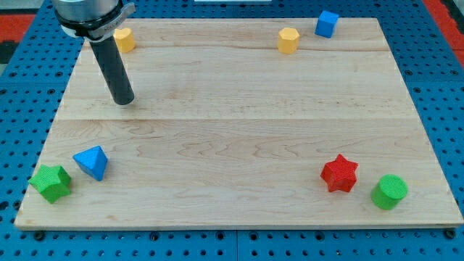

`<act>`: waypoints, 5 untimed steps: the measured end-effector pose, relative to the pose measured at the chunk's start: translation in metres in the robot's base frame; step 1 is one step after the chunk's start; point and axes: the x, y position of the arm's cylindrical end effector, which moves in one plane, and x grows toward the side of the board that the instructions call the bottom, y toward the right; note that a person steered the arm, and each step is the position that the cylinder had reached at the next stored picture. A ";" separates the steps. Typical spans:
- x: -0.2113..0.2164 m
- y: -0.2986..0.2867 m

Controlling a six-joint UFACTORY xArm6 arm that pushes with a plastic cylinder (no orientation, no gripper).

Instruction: Place the red star diagonally below the bottom left side of the hexagon

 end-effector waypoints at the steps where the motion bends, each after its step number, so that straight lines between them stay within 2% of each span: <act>1: 0.000 0.000; 5: 0.008 0.000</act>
